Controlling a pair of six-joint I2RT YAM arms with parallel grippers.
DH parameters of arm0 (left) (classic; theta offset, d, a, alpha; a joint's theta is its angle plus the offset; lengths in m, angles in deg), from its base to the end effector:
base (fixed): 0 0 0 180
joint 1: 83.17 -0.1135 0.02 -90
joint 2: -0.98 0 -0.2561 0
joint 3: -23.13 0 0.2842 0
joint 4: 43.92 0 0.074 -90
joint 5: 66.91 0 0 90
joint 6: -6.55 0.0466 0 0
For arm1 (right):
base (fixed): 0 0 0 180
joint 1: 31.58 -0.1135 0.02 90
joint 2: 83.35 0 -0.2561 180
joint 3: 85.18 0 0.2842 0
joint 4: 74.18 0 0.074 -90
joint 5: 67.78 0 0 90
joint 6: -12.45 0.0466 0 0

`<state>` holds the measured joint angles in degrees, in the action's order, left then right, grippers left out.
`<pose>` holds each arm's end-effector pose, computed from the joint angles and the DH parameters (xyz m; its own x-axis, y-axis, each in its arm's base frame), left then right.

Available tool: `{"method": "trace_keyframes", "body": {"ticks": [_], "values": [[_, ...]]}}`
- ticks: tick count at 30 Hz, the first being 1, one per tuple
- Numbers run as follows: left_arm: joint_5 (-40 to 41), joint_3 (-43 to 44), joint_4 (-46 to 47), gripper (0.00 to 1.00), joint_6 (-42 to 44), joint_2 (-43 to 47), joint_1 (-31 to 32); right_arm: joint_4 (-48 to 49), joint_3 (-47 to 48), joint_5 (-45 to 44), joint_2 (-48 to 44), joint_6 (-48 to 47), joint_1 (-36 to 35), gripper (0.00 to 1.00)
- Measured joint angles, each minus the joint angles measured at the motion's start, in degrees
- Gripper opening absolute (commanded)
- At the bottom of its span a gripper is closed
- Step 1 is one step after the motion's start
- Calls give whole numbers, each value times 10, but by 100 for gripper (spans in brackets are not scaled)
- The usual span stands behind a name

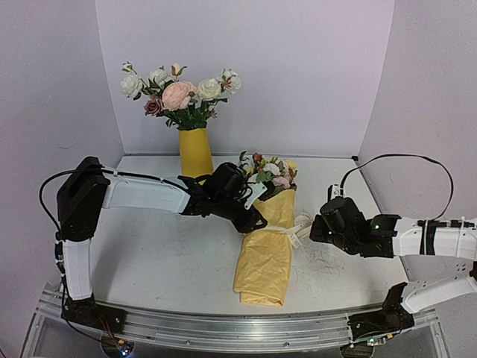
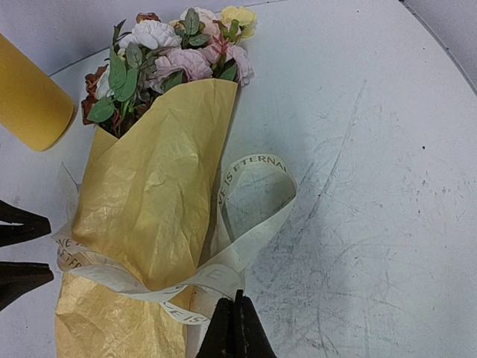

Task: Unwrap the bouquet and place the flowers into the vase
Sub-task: Untie the ribbon from the wrapping paper.

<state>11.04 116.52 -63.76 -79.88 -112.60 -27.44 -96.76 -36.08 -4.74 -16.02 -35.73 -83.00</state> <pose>0.2627 -0.4028 0.1732 -0.3055 0.5566 -0.7726 0.9190 0.3847 -0.0863 0.1903 0.2047 0.1854 -0.6257 0.1687 -0.7616 -0.0880 0.9548 0.2839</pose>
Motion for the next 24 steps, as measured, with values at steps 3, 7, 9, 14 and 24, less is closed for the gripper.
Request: {"method": "trace_keyframes", "body": {"ticks": [3, 7, 9, 14, 24], "values": [[-20, 5, -3, 36, 14, -9, 0, 0, 0, 0, 0, 0, 0, 0], [-42, 7, -6, 34, 24, -12, 0, 0, 0, 0, 0, -1, 0, 0], [-50, 14, -11, 33, 27, -14, 0, 0, 0, 0, 0, -2, 0, 0], [-64, 20, -15, 34, 27, -19, 0, 0, 0, 0, 0, -2, 0, 0], [-64, 36, -17, 34, 27, -41, 0, 0, 0, 0, -6, -3, 0, 0]]}}
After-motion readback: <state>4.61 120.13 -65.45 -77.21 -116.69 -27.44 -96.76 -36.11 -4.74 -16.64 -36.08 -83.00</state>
